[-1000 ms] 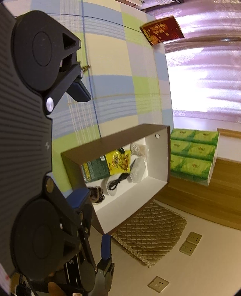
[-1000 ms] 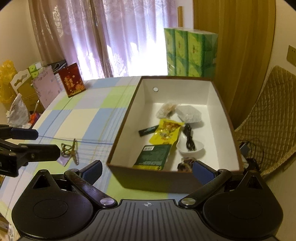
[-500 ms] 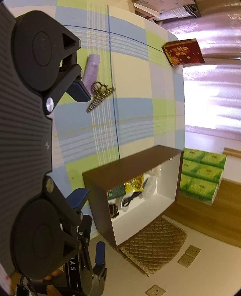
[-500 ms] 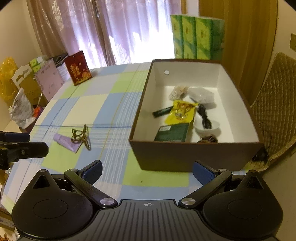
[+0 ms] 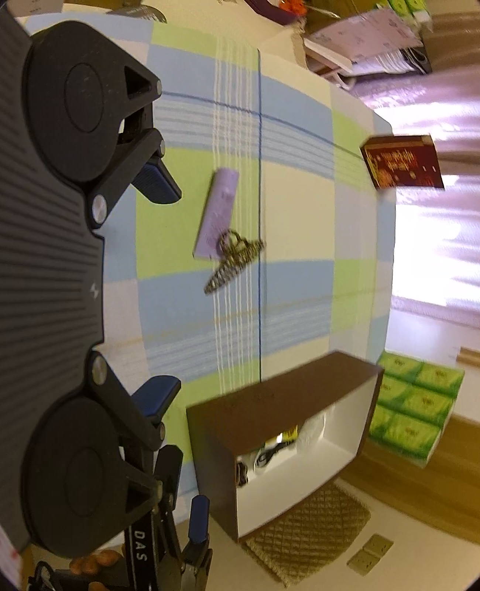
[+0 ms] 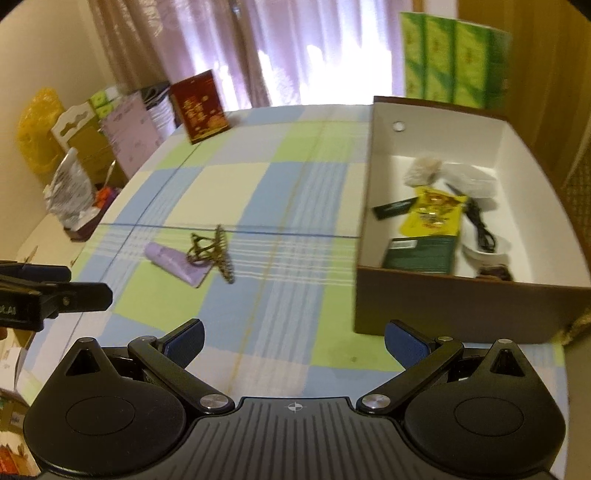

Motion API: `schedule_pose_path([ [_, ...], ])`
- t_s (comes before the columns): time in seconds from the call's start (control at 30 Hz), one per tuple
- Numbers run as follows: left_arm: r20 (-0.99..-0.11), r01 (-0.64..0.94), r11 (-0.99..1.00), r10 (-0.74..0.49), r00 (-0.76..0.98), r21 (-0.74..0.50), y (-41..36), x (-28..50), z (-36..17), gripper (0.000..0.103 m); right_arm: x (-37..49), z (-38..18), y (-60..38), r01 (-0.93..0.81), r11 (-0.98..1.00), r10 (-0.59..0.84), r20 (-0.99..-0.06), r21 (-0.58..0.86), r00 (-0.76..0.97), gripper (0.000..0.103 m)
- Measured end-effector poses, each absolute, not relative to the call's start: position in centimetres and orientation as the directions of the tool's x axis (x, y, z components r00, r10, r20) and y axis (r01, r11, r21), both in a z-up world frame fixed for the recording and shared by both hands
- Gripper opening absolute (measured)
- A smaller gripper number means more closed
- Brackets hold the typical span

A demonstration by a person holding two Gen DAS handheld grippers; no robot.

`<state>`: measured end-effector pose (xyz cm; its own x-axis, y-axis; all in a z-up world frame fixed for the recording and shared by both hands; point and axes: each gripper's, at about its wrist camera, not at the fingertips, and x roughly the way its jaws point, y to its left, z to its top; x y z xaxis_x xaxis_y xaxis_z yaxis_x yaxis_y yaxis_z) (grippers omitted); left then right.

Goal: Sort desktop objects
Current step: 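Withdraw both tools from the box toward the purple tube and hair clip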

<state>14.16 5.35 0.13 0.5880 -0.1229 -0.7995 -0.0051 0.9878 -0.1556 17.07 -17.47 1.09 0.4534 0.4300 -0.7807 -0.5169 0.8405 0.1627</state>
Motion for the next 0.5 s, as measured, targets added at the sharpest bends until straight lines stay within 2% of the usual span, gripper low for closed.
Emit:
schedule_pose_path([
  [0.23,-0.816,-0.050,0.991,-0.075,0.574,-0.126,7.7,14.5,-1.1,0.097,17.5,-0.2,-14.8,-0.551,0.814,0.458,-0.783,0.181,0.420,0.101],
  [0.5,-0.797,0.028,0.997,-0.079,0.598,-0.078,9.6,15.2,-2.7,0.097,17.9,-1.8,-13.6,-0.550,0.815,0.443,-0.806,0.181,0.392,0.101],
])
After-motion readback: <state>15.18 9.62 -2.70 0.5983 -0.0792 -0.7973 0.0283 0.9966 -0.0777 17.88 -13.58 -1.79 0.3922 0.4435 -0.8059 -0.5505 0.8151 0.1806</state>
